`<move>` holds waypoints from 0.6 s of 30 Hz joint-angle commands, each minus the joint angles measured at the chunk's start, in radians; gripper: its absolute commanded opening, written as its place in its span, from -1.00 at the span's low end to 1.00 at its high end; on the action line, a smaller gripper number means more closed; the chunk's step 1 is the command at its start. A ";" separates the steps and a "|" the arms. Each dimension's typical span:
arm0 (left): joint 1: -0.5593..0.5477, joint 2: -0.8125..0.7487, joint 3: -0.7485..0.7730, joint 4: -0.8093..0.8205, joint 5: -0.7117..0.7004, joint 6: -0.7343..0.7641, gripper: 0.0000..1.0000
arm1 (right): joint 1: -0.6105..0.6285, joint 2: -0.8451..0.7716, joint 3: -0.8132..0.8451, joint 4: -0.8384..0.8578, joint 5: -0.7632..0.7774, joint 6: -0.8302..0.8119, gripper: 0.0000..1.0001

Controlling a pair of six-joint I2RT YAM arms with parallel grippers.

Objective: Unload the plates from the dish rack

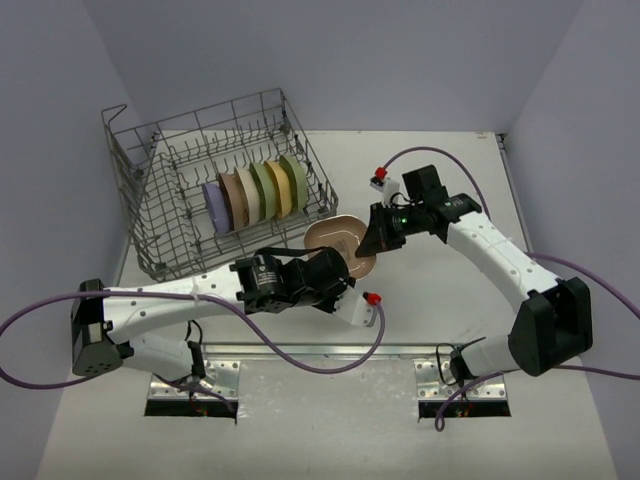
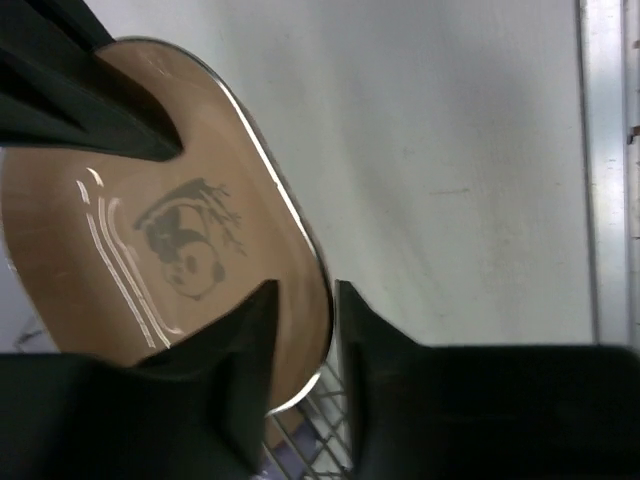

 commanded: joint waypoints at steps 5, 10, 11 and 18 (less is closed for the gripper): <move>0.078 -0.085 0.021 0.121 -0.097 -0.152 0.69 | -0.095 -0.026 0.092 -0.074 0.086 -0.109 -1.00; 0.225 -0.101 0.176 0.123 -0.045 -0.278 0.72 | -0.321 0.057 0.131 -0.094 0.138 -0.247 -1.00; 0.274 -0.097 0.222 0.123 -0.033 -0.323 0.72 | -0.372 0.093 0.146 -0.094 0.157 -0.285 -1.00; 0.635 -0.027 0.459 0.053 0.042 -0.654 0.71 | -0.567 0.411 0.320 -0.102 0.274 -0.461 -1.00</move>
